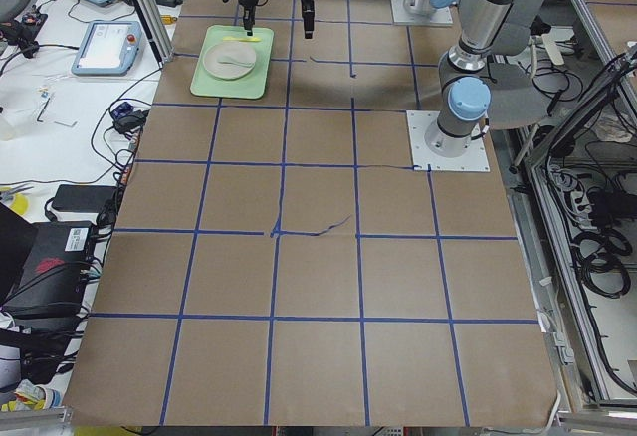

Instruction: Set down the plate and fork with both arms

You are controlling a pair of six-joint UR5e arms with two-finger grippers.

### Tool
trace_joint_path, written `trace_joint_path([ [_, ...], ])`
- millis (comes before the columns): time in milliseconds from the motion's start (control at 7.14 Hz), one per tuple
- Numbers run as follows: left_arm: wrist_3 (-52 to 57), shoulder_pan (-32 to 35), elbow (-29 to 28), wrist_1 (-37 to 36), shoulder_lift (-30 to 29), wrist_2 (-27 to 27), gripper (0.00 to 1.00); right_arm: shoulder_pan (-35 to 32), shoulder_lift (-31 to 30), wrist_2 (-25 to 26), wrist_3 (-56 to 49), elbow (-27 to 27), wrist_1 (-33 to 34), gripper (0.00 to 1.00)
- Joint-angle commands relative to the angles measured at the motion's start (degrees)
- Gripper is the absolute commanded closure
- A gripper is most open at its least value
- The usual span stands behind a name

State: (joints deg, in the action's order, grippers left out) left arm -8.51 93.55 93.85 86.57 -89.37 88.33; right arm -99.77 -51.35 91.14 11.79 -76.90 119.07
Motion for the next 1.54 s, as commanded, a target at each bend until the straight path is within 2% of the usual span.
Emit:
trace_joint_path([
  [0,0.42,0.05,-0.07,0.0,0.16,0.0,0.0,0.53,-9.77,0.88,-4.37,-4.81,-6.02,0.0],
  [280,0.86,0.05,0.19,0.0,0.33,0.0,0.0,3.51,-24.59,0.27,-10.97,-13.85,-13.2,0.0],
  [560,0.51,0.05,0.19,0.09,0.42,0.0,0.0,5.37,-35.17,0.17,-11.61,-15.12,-22.09,0.0],
  [700,0.16,0.05,0.19,0.09,0.34,0.09,0.0,5.2,-38.53,0.26,-11.44,-15.38,-21.69,0.0],
  [980,-0.19,0.05,0.11,0.09,0.07,0.09,0.0,5.02,-40.75,0.26,-11.0,-15.74,-22.65,0.0],
  [1400,-0.2,0.14,0.11,0.09,0.25,0.09,0.0,5.02,-40.32,0.61,-11.08,-14.6,-24.85,0.0],
])
